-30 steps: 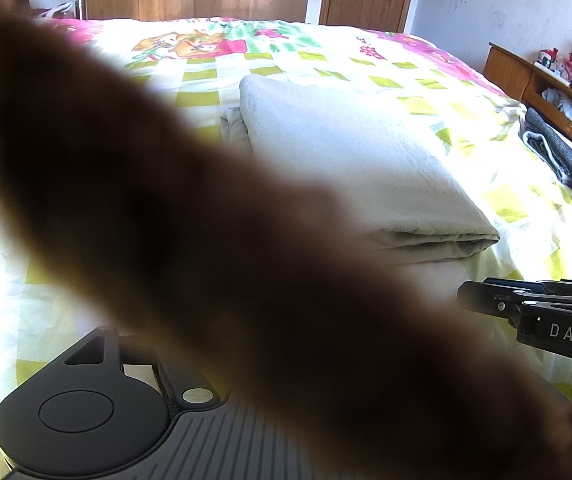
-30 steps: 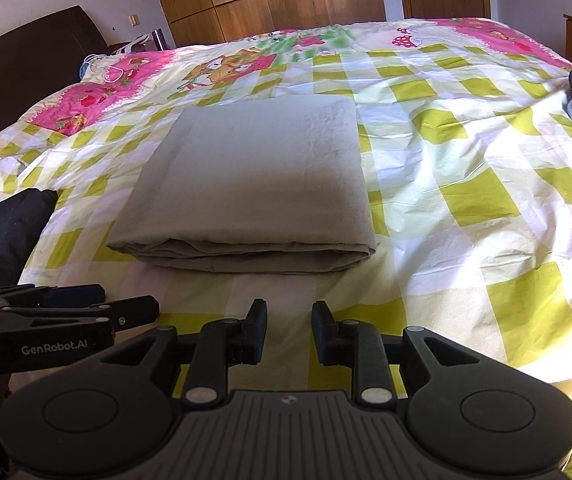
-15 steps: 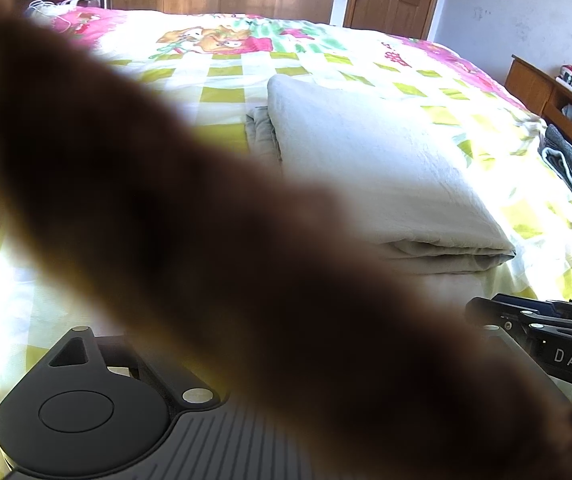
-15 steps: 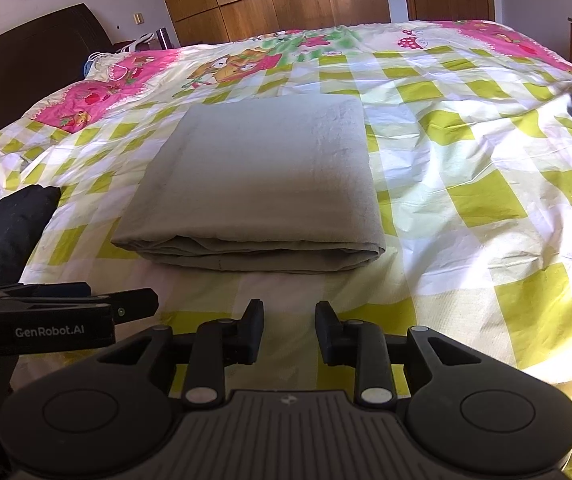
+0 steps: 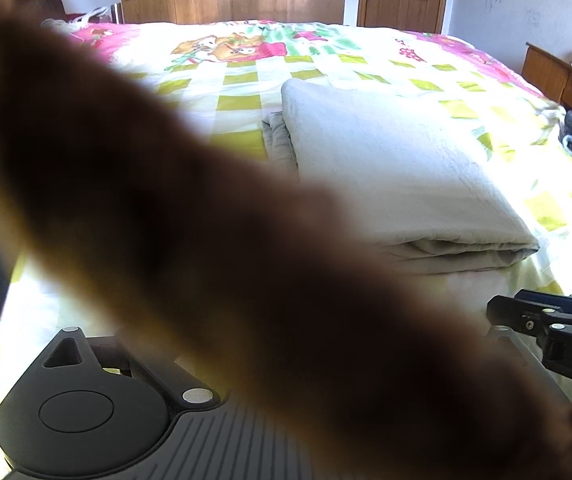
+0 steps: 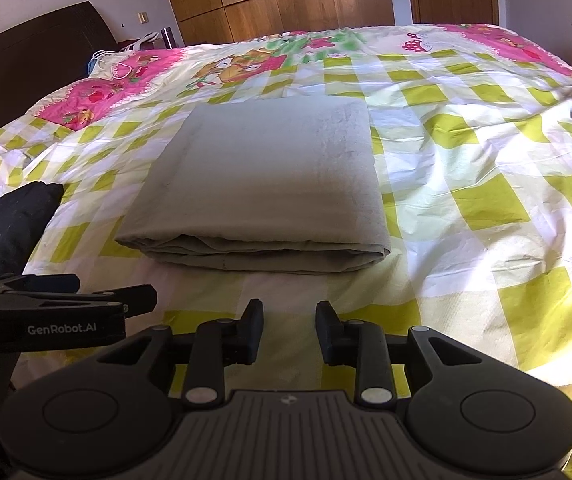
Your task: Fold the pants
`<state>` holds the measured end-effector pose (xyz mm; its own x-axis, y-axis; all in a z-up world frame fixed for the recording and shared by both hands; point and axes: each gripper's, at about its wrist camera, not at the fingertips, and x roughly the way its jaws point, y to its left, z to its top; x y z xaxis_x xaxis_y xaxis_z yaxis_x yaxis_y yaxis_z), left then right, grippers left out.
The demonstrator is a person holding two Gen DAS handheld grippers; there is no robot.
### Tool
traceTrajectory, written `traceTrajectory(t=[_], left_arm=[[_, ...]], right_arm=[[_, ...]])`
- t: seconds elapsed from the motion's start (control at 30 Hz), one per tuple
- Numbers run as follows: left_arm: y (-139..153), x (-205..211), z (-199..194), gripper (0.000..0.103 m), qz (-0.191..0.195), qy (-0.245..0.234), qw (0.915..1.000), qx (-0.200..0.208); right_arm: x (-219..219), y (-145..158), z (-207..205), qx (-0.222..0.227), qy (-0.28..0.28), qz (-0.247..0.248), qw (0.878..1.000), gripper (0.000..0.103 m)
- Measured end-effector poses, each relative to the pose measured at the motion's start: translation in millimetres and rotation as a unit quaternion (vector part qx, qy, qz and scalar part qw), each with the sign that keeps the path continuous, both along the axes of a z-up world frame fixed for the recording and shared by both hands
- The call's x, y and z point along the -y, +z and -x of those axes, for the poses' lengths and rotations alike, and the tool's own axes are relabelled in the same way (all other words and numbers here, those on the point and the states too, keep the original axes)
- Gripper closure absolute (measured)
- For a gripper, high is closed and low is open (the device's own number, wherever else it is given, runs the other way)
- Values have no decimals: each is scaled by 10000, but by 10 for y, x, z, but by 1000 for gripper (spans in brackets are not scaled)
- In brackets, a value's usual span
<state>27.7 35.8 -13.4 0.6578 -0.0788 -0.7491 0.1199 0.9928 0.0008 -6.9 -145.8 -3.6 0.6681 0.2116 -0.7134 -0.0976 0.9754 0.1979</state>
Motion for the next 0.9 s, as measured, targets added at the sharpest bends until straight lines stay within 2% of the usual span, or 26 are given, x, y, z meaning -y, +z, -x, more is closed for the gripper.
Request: traceTrajectory(t=[0.33,0.9], left_arm=[[17,-4,20,6,124,-45,9999,10],[23,94,54,5,-46,-126,9999,47]], right_arm=[[-36,1,14,62,48,67,9999,60],[-94,-5,33,90,252,106,9996,60]])
